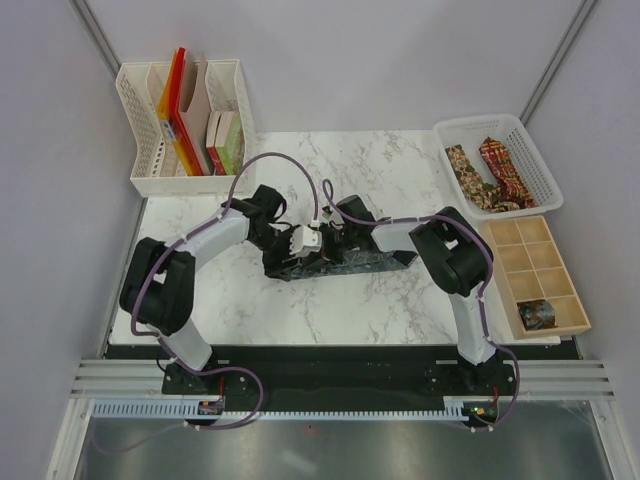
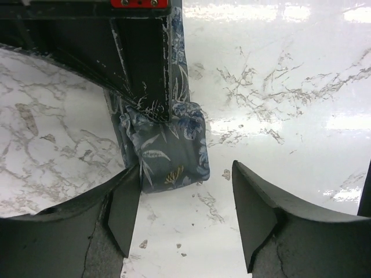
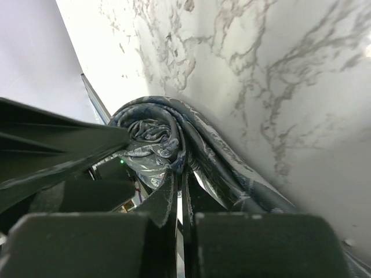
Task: Roll the ties
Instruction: Roll the tie at the center of the board.
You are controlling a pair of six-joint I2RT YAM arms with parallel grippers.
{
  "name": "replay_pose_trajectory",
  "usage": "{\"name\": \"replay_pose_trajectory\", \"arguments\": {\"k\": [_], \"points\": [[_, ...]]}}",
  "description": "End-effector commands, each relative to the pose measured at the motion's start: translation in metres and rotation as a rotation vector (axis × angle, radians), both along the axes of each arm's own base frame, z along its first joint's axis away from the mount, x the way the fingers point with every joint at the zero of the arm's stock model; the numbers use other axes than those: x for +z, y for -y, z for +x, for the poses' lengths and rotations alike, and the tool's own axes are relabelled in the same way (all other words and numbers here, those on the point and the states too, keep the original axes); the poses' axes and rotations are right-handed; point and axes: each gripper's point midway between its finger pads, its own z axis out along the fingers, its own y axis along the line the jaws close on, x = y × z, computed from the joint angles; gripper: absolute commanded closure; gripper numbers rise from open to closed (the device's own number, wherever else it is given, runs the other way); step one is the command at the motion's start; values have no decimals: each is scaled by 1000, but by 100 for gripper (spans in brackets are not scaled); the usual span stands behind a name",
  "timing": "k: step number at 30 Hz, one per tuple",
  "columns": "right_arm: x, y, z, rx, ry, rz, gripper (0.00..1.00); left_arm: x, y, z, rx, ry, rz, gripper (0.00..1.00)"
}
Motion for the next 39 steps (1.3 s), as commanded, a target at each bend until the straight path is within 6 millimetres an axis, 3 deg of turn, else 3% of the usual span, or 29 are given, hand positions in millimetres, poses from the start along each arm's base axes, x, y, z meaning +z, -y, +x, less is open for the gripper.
{"name": "replay_pose_trajectory", "arguments": {"k": [1,7,12,18,23,27,32,35,36,39], "points": [[-53,31,12,-62,4,-175,100,30,7,7,-7,60,-113,29],[-70,40,15,-67,-7,-202,100,37,3,13,-9,155,-190,19],[-82,48,11,-65,-39,-229,100,32,3,15,-55,236,-239,0],[-93,55,1,-60,-83,-255,100,28,12,34,-77,271,-257,0],[-94,55,-1,-74,-96,-247,100,11,20,47,-105,273,-202,0],[-96,54,-3,-86,-116,-244,100,-9,22,43,-99,235,-128,0],[-97,50,-11,-143,-154,-239,100,-30,16,38,-50,161,-23,20],[-94,48,-33,-181,-189,-216,100,-38,7,24,-61,127,7,28],[-95,43,-48,-192,-220,-202,100,-36,5,20,-70,130,6,30],[-80,25,-66,-211,-224,-161,100,-37,1,-3,-107,73,-11,35]]}}
